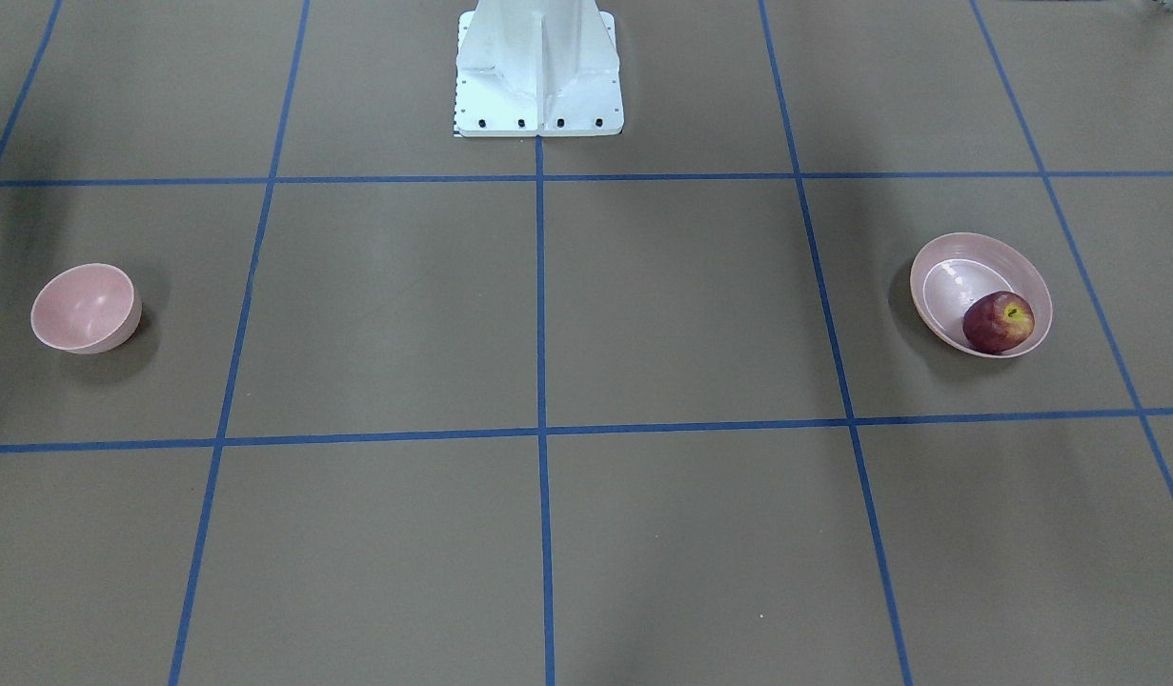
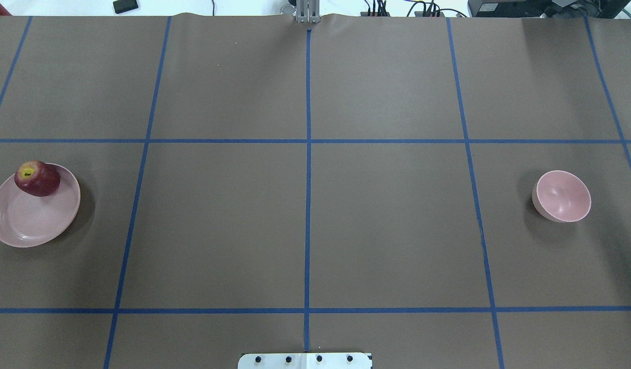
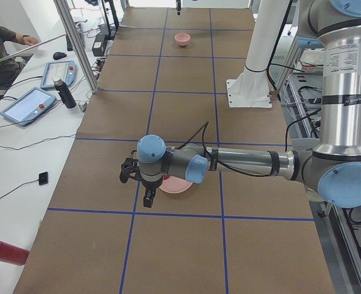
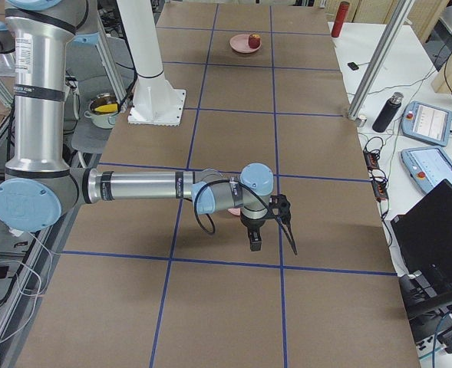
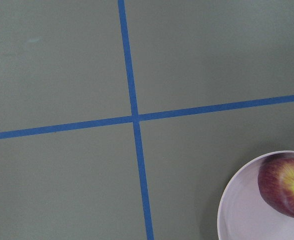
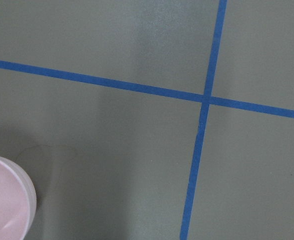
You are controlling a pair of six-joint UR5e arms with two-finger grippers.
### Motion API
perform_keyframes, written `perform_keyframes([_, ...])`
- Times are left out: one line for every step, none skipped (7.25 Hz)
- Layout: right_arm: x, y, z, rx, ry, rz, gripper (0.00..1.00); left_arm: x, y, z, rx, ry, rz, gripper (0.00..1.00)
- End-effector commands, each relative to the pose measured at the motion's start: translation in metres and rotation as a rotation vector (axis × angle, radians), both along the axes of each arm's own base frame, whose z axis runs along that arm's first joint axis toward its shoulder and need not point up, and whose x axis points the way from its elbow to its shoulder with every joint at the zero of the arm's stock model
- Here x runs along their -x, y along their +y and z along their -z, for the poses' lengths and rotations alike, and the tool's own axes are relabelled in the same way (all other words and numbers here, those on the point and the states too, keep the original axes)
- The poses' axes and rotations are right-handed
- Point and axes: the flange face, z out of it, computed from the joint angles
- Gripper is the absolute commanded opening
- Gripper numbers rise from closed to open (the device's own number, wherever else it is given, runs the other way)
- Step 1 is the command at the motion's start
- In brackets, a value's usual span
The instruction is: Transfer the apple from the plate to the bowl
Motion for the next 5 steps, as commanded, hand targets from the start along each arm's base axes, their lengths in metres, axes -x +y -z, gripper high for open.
perform_keyframes([0.0,0.0,0.001,-0.002,0.0,0.0,1.0,0.0,0.002,-0.001,-0.006,-0.001,0.0,0.98])
perform_keyframes([0.0,0.0,0.0,0.0,0.0,0.0,1.0,0.0,0.002,0.0,-0.009,0.001,-0.001,0.98])
perform_keyframes([0.0,0.0,0.0,0.0,0.001,0.0,1.0,0.0,0.002,0.002,-0.027,0.007,-0.006,0.98])
perform_keyframes([0.0,0.0,0.0,0.0,0.0,0.0,1.0,0.0,0.004,0.001,-0.025,0.012,-0.003,0.98])
perform_keyframes([0.001,0.0,0.0,0.0,0.001,0.001,1.0,0.0,0.005,-0.009,-0.008,0.012,-0.005,0.98])
